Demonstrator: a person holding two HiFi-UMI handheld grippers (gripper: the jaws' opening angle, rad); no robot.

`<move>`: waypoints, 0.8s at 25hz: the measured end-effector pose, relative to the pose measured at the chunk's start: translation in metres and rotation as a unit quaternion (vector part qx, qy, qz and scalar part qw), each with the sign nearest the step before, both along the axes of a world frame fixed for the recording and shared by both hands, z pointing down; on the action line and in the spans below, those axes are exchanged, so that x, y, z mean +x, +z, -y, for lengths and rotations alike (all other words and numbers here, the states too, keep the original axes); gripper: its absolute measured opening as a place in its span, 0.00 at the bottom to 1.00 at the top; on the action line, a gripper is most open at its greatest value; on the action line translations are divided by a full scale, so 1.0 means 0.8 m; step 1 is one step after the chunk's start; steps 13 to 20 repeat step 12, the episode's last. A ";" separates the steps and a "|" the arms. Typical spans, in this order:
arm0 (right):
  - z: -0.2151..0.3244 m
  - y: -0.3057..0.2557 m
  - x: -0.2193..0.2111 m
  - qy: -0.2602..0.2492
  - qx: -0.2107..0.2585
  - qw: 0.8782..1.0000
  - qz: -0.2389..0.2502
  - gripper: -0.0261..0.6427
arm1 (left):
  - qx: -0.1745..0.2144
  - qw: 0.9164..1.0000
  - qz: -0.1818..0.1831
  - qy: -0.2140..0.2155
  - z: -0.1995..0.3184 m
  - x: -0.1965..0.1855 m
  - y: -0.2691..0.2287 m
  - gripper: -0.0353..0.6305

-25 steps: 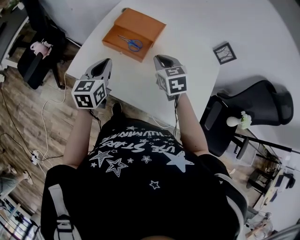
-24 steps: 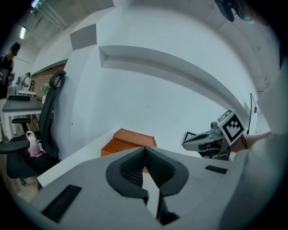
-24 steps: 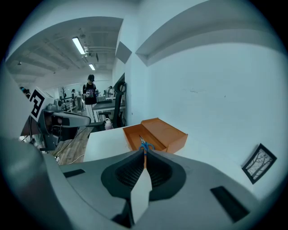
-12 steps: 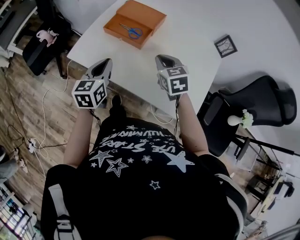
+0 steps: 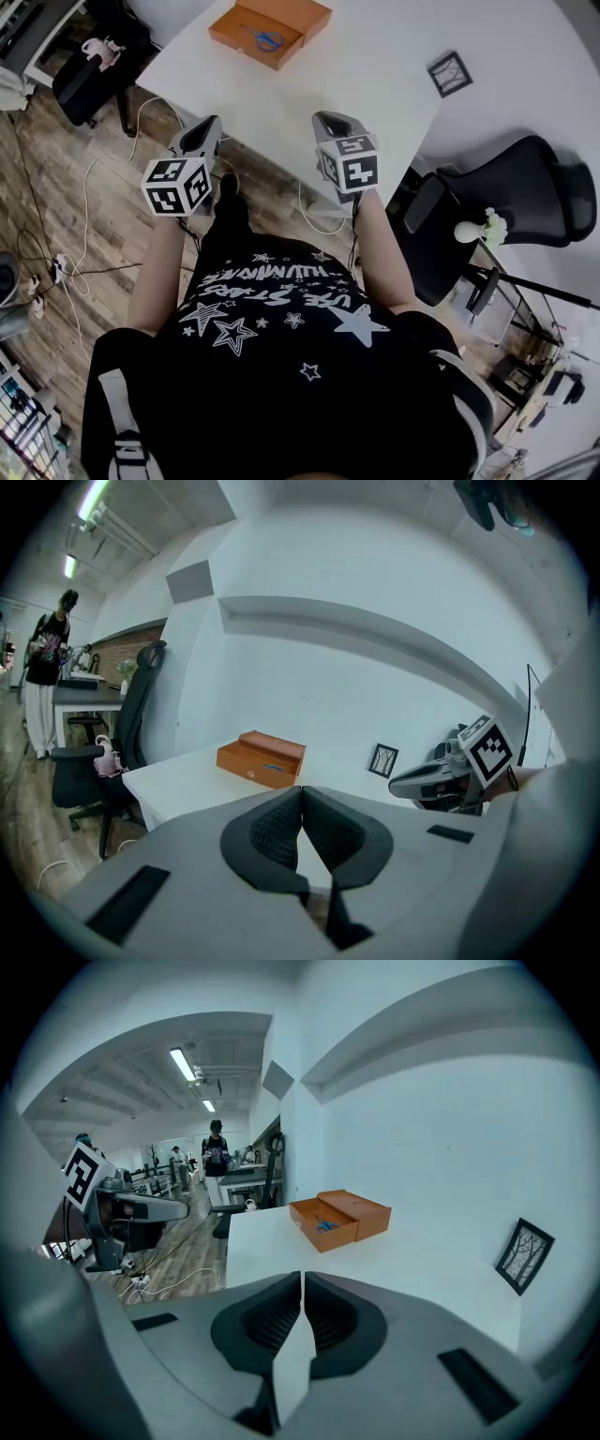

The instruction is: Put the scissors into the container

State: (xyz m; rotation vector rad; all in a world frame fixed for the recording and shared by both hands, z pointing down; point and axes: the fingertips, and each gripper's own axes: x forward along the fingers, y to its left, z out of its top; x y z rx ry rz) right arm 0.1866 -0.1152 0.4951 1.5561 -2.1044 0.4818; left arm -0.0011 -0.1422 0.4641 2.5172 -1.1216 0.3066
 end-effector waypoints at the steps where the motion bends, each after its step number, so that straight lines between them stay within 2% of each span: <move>1: -0.010 0.002 0.001 -0.002 -0.002 1.000 0.001 0.11 | -0.001 1.000 0.002 -0.002 -0.010 0.000 0.001 0.08; 12: -0.090 0.008 0.015 -0.011 -0.003 1.000 0.012 0.11 | -0.004 1.000 0.007 -0.014 -0.093 0.011 0.005 0.08; 20: -0.090 0.008 0.015 -0.011 -0.003 1.000 0.012 0.11 | -0.004 1.000 0.007 -0.014 -0.093 0.011 0.005 0.08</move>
